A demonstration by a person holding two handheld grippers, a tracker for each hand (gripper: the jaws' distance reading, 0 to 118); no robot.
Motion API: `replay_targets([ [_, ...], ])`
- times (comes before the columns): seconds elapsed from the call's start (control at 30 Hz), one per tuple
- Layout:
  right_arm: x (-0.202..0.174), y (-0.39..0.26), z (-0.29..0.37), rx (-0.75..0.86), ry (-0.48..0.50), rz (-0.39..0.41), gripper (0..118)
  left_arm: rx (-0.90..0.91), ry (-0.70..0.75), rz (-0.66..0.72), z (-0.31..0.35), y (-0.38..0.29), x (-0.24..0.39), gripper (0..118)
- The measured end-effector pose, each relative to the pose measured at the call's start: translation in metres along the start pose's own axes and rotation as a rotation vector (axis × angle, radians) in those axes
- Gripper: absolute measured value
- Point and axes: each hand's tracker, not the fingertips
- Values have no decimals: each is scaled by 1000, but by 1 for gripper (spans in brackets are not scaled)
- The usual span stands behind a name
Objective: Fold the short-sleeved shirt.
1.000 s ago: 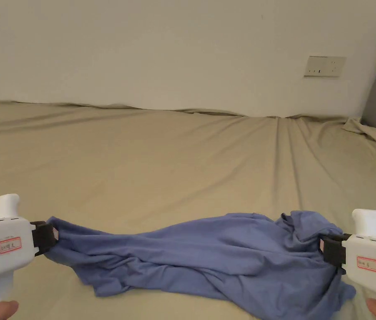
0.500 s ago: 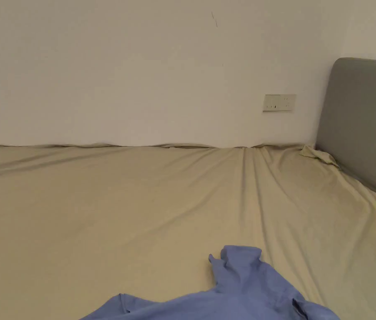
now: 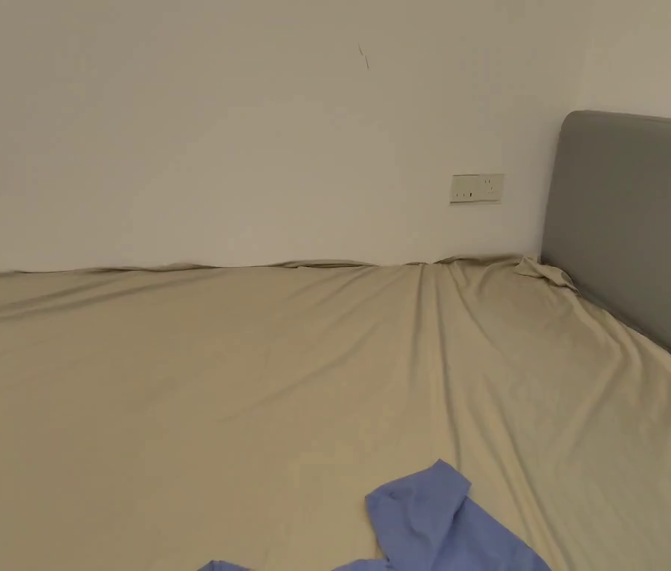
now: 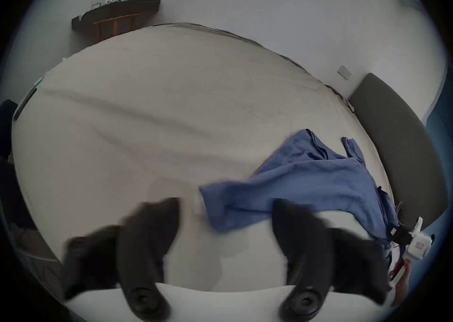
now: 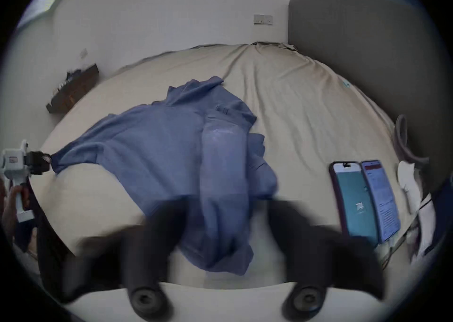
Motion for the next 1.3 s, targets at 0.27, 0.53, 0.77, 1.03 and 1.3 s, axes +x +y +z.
replay_targets([
  [0.27, -38, 19, 105, 244, 62, 122, 85, 253, -42, -174, 136, -14, 50, 73],
  [0.53, -57, 8, 118, 253, 128, 92, 3, 223, 103, -262, 137, -31, 72, 0],
  [0.77, -63, 14, 110, 237, 153, 108, 3, 4, -37, -105, 47, -12, 44, 93],
  [1.03, -73, 31, 81, 164, 127, 151, 3, -107, 109, -128, -65, 26, 15, 93],
  [1.3, -88, 52, 38, 105, 133, 194, 3, -36, 3, 14, -73, 9, 0, 2],
])
